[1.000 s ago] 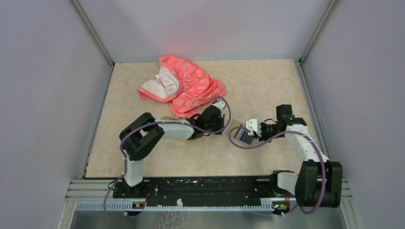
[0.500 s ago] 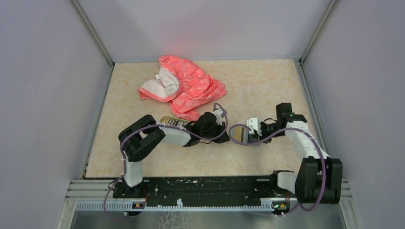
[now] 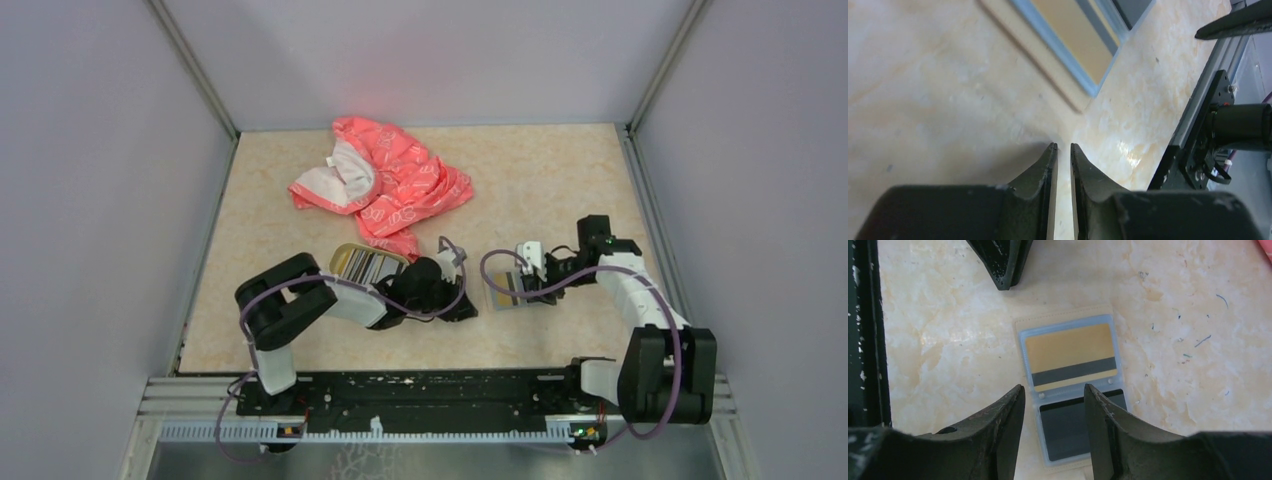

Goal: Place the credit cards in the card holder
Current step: Insert the credit card into the card holder.

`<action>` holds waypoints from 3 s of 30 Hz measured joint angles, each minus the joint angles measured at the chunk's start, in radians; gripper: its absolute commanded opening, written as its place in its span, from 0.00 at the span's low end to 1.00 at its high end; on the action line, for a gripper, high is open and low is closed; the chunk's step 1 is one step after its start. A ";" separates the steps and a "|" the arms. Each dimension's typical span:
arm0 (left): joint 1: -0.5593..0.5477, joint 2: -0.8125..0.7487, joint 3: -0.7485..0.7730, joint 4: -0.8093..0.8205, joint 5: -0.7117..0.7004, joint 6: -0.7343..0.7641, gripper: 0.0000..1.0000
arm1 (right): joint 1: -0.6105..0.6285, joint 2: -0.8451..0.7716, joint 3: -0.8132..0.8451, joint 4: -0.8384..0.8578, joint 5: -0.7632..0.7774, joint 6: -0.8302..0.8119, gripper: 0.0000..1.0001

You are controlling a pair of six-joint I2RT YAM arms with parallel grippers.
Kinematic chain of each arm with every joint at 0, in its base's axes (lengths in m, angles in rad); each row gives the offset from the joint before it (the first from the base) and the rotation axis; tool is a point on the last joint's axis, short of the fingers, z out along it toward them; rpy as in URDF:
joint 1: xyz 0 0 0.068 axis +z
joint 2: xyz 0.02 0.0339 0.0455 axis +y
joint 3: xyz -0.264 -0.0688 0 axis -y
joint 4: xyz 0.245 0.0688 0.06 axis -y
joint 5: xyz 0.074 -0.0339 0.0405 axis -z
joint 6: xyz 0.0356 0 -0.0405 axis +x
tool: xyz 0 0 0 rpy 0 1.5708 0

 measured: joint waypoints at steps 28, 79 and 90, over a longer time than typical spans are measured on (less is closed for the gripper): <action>-0.001 -0.228 -0.267 0.219 -0.109 -0.018 0.23 | 0.376 -0.031 -0.191 0.454 0.265 0.259 0.73; 0.003 -0.105 -0.200 0.274 -0.107 -0.090 0.16 | 0.403 0.030 -0.083 0.514 0.281 0.700 0.98; 0.004 -0.093 -0.203 0.327 -0.126 -0.124 0.17 | 0.193 0.032 0.122 0.407 0.178 1.028 0.78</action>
